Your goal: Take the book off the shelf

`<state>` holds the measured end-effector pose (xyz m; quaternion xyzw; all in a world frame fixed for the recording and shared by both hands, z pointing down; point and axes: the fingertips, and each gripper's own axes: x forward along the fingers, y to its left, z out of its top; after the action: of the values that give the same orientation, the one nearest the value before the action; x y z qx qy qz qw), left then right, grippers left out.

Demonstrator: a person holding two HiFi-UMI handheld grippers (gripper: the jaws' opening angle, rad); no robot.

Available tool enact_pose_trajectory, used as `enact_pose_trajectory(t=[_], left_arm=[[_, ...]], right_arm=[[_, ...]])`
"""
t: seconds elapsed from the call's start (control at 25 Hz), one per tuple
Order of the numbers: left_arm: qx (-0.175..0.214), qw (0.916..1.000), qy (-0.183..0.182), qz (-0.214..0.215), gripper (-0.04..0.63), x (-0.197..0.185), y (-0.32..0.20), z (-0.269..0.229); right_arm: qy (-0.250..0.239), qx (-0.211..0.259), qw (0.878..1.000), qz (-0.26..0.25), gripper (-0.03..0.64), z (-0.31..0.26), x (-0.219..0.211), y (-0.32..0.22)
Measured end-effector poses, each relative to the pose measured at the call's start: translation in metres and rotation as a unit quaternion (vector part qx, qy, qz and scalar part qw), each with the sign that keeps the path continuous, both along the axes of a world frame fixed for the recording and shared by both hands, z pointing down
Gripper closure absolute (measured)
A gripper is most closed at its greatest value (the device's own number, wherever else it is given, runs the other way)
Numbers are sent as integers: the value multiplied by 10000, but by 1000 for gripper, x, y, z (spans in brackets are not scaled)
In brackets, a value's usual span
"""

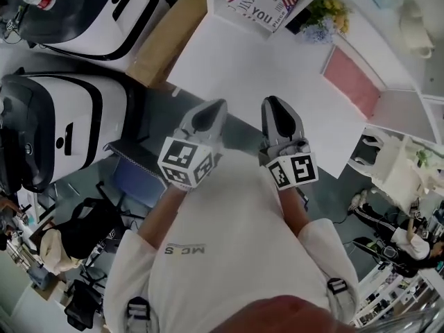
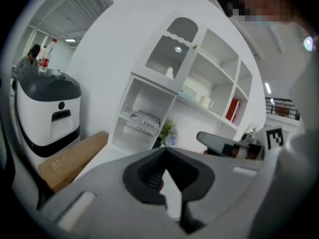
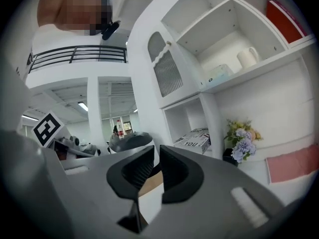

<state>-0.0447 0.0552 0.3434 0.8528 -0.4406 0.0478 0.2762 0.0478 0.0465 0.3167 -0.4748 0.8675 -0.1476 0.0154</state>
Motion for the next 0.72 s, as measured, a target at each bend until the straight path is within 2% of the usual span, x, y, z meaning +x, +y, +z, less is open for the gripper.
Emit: enact_pose_trajectory(t=[0.12,0.44,0.72], left_arm=[[-132,9995,291,69,594,-11,-29,3],[-284,9978,495,346,594,-20,-81,10],[-722,9886,1319,106,594,-20,-113,12]], right_arm=[[44,-52,9999,130,584,5,-17,-33],[141,-215,9988,425,588,16,-29,-82],[207,-314,9977,570,591,27,-19,-97]])
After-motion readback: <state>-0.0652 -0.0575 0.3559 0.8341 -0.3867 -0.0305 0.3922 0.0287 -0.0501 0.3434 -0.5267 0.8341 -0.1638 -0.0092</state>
